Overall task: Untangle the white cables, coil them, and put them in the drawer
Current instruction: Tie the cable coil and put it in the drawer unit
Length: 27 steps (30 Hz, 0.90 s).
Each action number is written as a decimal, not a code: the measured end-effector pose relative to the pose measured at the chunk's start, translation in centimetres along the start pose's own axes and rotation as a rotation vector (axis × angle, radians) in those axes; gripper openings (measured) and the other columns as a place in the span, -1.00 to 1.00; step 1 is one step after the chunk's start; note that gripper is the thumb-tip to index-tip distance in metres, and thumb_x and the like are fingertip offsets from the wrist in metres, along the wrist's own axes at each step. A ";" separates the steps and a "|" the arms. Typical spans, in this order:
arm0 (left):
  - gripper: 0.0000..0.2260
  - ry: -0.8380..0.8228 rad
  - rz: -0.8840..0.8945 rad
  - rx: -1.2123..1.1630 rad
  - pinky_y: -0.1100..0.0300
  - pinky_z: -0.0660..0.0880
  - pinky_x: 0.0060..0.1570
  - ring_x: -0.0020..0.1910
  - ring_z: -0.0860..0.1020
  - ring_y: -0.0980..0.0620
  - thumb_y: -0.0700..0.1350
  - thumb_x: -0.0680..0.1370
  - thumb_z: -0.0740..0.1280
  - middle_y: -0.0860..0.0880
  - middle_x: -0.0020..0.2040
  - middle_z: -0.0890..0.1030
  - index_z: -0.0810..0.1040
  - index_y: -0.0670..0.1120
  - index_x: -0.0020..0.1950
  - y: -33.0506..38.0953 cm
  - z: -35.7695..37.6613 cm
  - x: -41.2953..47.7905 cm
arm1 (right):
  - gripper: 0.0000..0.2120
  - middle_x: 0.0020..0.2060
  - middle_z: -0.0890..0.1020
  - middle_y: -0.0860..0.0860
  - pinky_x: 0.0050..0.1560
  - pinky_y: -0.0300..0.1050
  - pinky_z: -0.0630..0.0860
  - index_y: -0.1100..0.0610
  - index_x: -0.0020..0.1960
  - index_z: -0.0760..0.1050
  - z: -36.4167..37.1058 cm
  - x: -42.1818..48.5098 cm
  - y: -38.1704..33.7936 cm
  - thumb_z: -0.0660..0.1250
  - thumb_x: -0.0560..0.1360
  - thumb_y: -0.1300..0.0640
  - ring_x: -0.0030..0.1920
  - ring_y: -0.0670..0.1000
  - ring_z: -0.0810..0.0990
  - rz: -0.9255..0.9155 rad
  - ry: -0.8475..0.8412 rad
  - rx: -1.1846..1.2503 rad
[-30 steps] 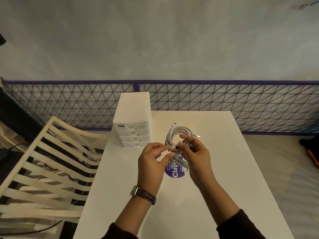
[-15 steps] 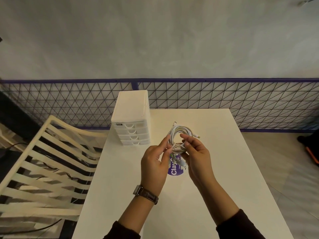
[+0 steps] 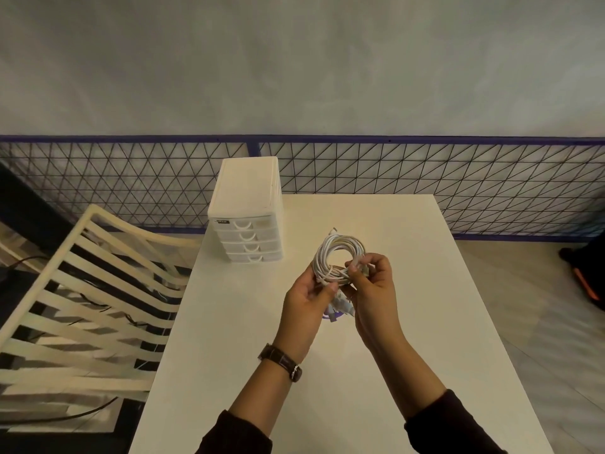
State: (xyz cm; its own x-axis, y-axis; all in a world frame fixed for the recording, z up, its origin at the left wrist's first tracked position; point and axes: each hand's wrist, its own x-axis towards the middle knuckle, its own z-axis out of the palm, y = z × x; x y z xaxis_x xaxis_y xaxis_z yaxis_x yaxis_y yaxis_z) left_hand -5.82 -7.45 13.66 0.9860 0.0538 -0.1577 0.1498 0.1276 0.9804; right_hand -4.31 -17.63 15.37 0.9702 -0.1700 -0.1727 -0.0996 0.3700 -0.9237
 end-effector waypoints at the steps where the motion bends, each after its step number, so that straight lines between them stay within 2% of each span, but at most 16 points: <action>1: -0.66 -0.020 -0.025 -0.008 0.10 0.57 0.03 0.06 0.62 0.01 -0.32 0.53 0.27 -0.02 0.08 0.66 0.52 0.03 0.22 -0.1 0.0 -0.1 | -0.82 -0.18 0.54 0.09 -0.20 -0.09 0.54 0.08 -0.06 0.30 -0.4 -0.1 0.1 0.20 0.56 0.34 -0.24 0.05 0.55 0.022 0.017 0.010; 4: -0.66 -0.062 -0.108 -0.082 0.16 0.59 -0.06 -0.01 0.64 0.04 -0.37 0.55 0.18 -0.01 0.03 0.67 0.54 -0.05 0.21 -0.9 -0.2 -0.2 | -0.66 -0.12 0.62 0.12 -0.21 -0.09 0.56 0.00 0.04 0.20 -1.7 -0.3 0.6 0.32 0.51 0.30 -0.23 0.05 0.60 0.102 0.070 -0.042; 7: -0.69 -0.070 -0.222 -0.101 0.17 0.58 -0.09 -0.12 0.63 0.03 -0.35 0.55 0.15 -0.10 -0.01 0.65 0.56 -0.11 0.17 -2.2 -0.3 -0.1 | -0.25 -0.14 0.68 0.12 -0.02 -0.01 0.53 0.02 0.36 0.10 -4.1 0.4 1.5 0.48 0.37 0.31 -0.13 0.03 0.63 0.171 0.082 -0.169; 8: -0.70 -0.076 -0.257 -0.084 0.19 0.56 -0.14 -0.15 0.61 0.06 -0.33 0.55 0.14 -0.09 -0.04 0.64 0.58 -0.09 0.13 -2.8 -0.3 0.0 | -0.15 -0.14 0.69 0.10 -0.04 -0.04 0.50 0.05 0.43 0.07 -5.1 0.7 1.9 0.51 0.33 0.30 -0.09 0.03 0.63 0.226 0.063 -0.221; 9: -0.72 -0.083 -0.294 -0.069 0.21 0.54 -0.17 -0.18 0.60 0.08 -0.30 0.56 0.14 -0.08 -0.07 0.63 0.58 -0.07 0.09 -3.4 -0.2 0.1 | -0.14 -0.15 0.68 0.08 -0.11 -0.08 0.46 0.11 0.45 0.11 -6.2 1.1 2.4 0.53 0.30 0.29 -0.09 0.04 0.61 0.293 0.033 -0.278; 11: -0.77 -0.096 -0.357 -0.005 0.19 0.51 -0.17 -0.18 0.57 0.07 -0.23 0.57 0.17 -0.06 -0.11 0.61 0.59 -0.03 0.02 -4.6 0.0 0.4 | -0.34 -0.24 0.62 0.05 -0.25 -0.14 0.38 0.24 0.31 0.38 -8.3 1.6 3.6 0.55 0.27 0.28 -0.22 0.04 0.52 0.425 -0.028 -0.376; 13: -0.81 -0.109 -0.376 0.121 0.14 0.50 -0.10 -0.12 0.57 0.02 -0.18 0.57 0.21 -0.04 -0.10 0.61 0.60 0.01 0.03 -6.7 0.2 1.0 | -0.52 -0.28 0.56 0.09 -0.28 -0.14 0.43 0.28 0.15 0.51 -9.9 1.8 5.4 0.55 0.26 0.28 -0.29 0.03 0.48 0.504 -0.022 -0.449; 17: -0.75 -0.158 -0.370 0.410 0.18 0.47 -0.05 -0.01 0.55 -0.02 -0.18 0.58 0.23 -0.08 0.02 0.61 0.55 -0.08 0.23 -12.1 0.9 2.3 | -0.53 -0.22 0.61 0.19 -0.30 -0.15 0.61 0.30 0.08 0.44 -11.9 1.4 10.1 0.56 0.26 0.28 -0.32 0.06 0.60 0.637 0.059 -0.493; 19: -0.77 -0.175 -0.383 0.524 0.15 0.47 -0.01 -0.01 0.56 -0.01 -0.16 0.57 0.25 -0.10 0.03 0.63 0.58 -0.14 0.19 -14.6 0.9 2.9 | -0.47 -0.21 0.61 0.21 -0.30 -0.07 0.64 0.33 0.12 0.41 -12.6 1.2 12.5 0.57 0.26 0.23 -0.38 0.05 0.61 0.669 0.099 -0.514; 21: -0.81 -0.208 -0.384 0.645 0.19 0.42 -0.06 -0.09 0.52 0.02 -0.15 0.56 0.26 -0.06 -0.12 0.60 0.63 -0.17 0.03 -16.4 0.9 3.3 | -0.47 -0.24 0.61 0.18 -0.22 0.02 0.65 0.30 0.11 0.38 -13.1 0.8 14.4 0.56 0.29 0.18 -0.43 0.04 0.59 0.679 0.123 -0.585; 23: -0.86 -0.197 -0.375 0.749 0.23 0.36 -0.15 -0.15 0.46 0.04 -0.15 0.56 0.27 -0.03 -0.20 0.53 0.58 -0.09 -0.16 -17.9 1.0 3.5 | -0.50 -0.26 0.61 0.15 -0.19 0.04 0.62 0.26 0.10 0.35 -13.2 0.4 15.8 0.53 0.32 0.10 -0.43 0.05 0.58 0.680 0.126 -0.686; 24: -0.86 -0.173 -0.367 0.783 0.23 0.35 -0.16 -0.16 0.45 0.04 -0.16 0.55 0.27 -0.05 -0.22 0.53 0.54 -0.07 -0.20 -18.5 1.0 3.4 | -0.48 -0.23 0.62 0.13 -0.19 0.04 0.61 0.23 0.10 0.34 -13.1 0.2 16.3 0.52 0.33 0.05 -0.39 0.07 0.60 0.669 0.124 -0.743; 25: -0.85 -0.149 -0.358 0.826 0.23 0.37 -0.14 -0.16 0.47 0.02 -0.17 0.55 0.27 -0.08 -0.21 0.57 0.57 -0.09 -0.20 -19.1 1.1 3.4 | -0.47 -0.19 0.62 0.11 -0.18 0.04 0.61 0.20 0.12 0.32 -13.1 0.0 16.7 0.50 0.33 -0.01 -0.34 0.10 0.61 0.645 0.115 -0.804; 27: -0.82 -0.119 -0.324 0.956 0.15 0.47 -0.06 -0.07 0.56 -0.08 -0.15 0.55 0.25 -0.13 -0.05 0.66 0.64 -0.14 -0.02 -19.4 1.2 3.4 | -0.44 -0.14 0.60 0.05 -0.16 0.03 0.60 0.12 0.17 0.23 -13.0 -0.2 17.1 0.41 0.38 -0.12 -0.25 0.13 0.62 0.595 0.044 -0.961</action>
State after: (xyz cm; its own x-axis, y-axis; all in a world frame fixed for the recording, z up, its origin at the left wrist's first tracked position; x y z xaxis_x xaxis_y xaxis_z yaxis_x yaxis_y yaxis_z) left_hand -5.27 -10.92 -5.79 0.8806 0.0516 -0.4711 0.3554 -0.7296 0.5843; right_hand -9.10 -23.18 -4.80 0.7049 -0.2407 -0.6673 -0.6904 -0.4490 -0.5673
